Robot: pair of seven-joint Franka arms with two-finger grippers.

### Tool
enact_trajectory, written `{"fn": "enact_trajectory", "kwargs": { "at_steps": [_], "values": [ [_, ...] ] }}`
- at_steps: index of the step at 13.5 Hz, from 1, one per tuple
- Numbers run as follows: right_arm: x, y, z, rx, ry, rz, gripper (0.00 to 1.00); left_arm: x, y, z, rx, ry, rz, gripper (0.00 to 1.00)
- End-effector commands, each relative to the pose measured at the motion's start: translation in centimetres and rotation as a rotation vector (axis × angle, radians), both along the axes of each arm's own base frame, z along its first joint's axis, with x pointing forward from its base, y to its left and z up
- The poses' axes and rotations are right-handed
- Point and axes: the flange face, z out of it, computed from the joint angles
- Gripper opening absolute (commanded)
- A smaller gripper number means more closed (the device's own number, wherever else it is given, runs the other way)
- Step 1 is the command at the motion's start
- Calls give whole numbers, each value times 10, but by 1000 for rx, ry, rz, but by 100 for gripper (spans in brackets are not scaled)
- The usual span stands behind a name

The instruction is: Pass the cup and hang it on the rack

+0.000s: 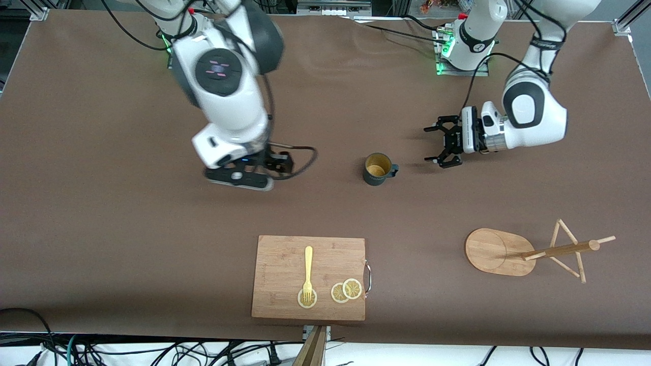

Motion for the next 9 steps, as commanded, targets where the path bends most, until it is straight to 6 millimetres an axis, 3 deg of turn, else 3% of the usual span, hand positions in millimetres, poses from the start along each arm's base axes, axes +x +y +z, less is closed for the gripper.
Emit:
{"fn": "enact_trajectory", "kwargs": {
  "at_steps": [1,6,7,9],
  "values": [
    [-39,-83,42,71,24,27,100,-11,-10,-52,-56,-85,26,100],
    [-113,-207,84,95,11,122,100,-21,-45,-88,-140,-99,114,100],
    [-116,-237,91,105,6,128,100,-19,-51,-88,-150,-117,132,100],
    [-113,-278,98,98,19,179,100,-16,-52,-92,-154,-130,166,100]
  ]
}}
